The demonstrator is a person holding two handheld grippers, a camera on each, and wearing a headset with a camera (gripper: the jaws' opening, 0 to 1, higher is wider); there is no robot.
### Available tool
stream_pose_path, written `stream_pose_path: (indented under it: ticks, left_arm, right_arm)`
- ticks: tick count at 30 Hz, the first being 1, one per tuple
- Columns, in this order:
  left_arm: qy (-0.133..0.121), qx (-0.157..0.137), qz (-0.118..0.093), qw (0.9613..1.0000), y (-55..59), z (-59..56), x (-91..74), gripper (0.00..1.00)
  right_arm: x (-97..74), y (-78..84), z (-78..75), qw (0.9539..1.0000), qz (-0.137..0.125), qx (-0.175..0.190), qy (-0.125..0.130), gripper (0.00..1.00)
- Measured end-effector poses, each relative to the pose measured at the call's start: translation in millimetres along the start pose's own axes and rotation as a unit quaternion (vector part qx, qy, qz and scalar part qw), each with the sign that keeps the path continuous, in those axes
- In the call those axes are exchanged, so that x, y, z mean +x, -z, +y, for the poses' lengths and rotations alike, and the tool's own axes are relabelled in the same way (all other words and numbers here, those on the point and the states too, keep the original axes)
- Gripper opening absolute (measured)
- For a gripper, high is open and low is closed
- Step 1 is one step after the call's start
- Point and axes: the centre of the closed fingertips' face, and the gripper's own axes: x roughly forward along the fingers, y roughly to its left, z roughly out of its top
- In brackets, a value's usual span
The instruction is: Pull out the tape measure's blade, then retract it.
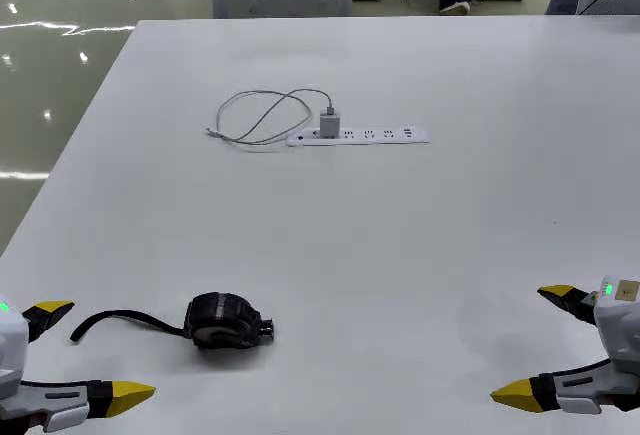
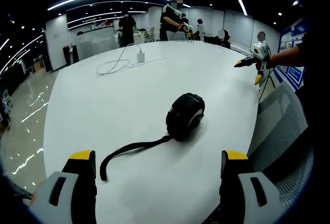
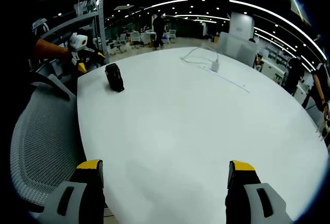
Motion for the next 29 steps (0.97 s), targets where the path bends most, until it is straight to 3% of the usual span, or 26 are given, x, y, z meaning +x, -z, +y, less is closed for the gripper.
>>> stream_pose_path:
  ticks: [5, 10, 15, 21, 29]
  left_arm:
    - [0.002, -0.001, 0.006, 1.0000, 2.8, -1.2, -0.1, 0.99]
    - [0.001, 0.001, 0.010, 1.0000, 2.5, -2.4, -2.1, 0.99]
    - [-0.001, -0.001, 0.010, 0.9999, 2.9, -2.7, -2.2, 0.99]
    - [-0.001, -0.005, 0.016, 0.9999, 6.4, -3.8, -2.3, 0.99]
    - [0.002, -0.014, 0.010, 0.9998, 0.6, -2.7, -2.3, 0.99]
  right_arm:
    - [-2.8, -2.3, 4.5, 1.0000, -0.004, 0.006, -0.005, 0.99]
    - [-3.9, 2.4, 0.6, 0.9997, 0.007, 0.022, -0.002, 0.99]
    - [-6.4, -2.3, 5.1, 0.9999, 0.005, 0.016, -0.004, 0.99]
    - [-8.9, 3.4, 5.3, 0.9998, 0.004, 0.020, -0.003, 0.99]
    - [-9.2, 4.3, 2.2, 0.9998, 0.004, 0.018, -0.003, 0.99]
